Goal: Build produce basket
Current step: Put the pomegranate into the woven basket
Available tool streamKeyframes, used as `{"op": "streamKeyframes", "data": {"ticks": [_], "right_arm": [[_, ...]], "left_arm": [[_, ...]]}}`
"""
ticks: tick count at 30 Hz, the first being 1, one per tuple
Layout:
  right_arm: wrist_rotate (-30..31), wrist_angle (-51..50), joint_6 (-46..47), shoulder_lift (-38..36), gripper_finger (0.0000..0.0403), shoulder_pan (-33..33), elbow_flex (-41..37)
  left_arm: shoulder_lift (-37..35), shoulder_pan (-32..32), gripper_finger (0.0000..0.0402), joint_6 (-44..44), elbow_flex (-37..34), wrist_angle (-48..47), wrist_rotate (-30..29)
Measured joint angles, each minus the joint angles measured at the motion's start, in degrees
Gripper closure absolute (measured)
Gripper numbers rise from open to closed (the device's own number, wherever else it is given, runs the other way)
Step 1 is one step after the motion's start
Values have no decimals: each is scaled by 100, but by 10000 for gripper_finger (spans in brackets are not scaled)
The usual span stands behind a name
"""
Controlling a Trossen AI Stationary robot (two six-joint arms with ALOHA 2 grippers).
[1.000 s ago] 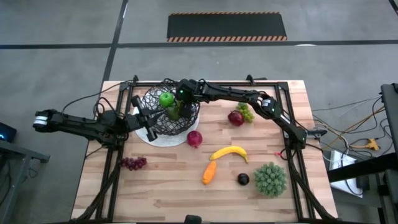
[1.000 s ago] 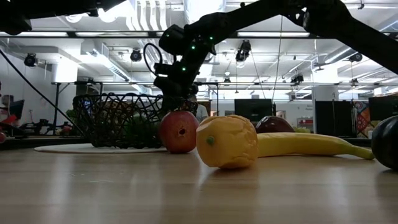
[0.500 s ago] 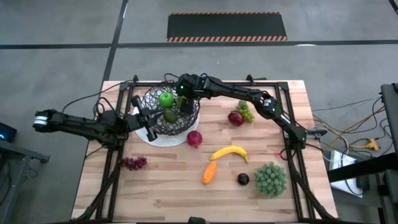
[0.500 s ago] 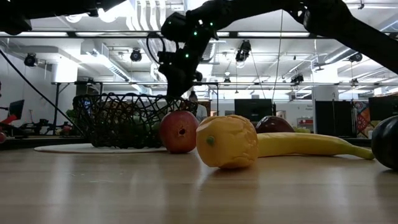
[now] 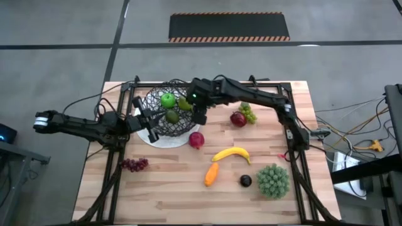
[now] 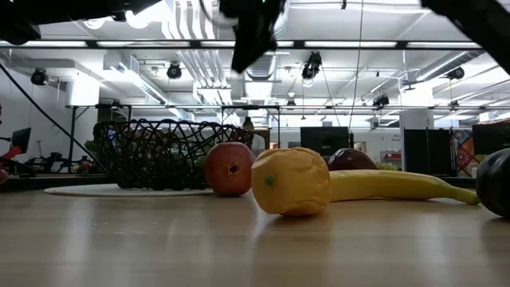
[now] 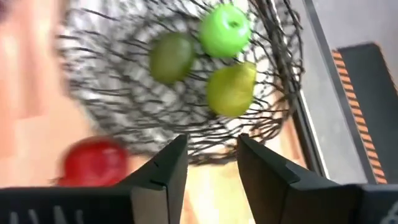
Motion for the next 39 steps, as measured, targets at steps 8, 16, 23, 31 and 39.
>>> {"op": "streamKeyframes", "data": {"ticks": [8,16,23,31,39], "right_arm": [[275,340,515,-1193,303,1090,-1158],[1045,1441,985,-2400,312,2119,-3271],[1087,2703,1237,-3430,312,2643,-5208],[1110,4520,1173,-4565,312,2787,-7208],[1168,6276,407,-5568,312,2782,-8783]], "left_arm": [[265,-3,391,-89,68,-2,296],[807,-5,391,-688,355,4,487],[1539,-89,391,-1360,737,-12,655],[2394,-547,391,-1377,1425,-384,723],[3296,-721,391,-1696,3038,-3351,722]]}}
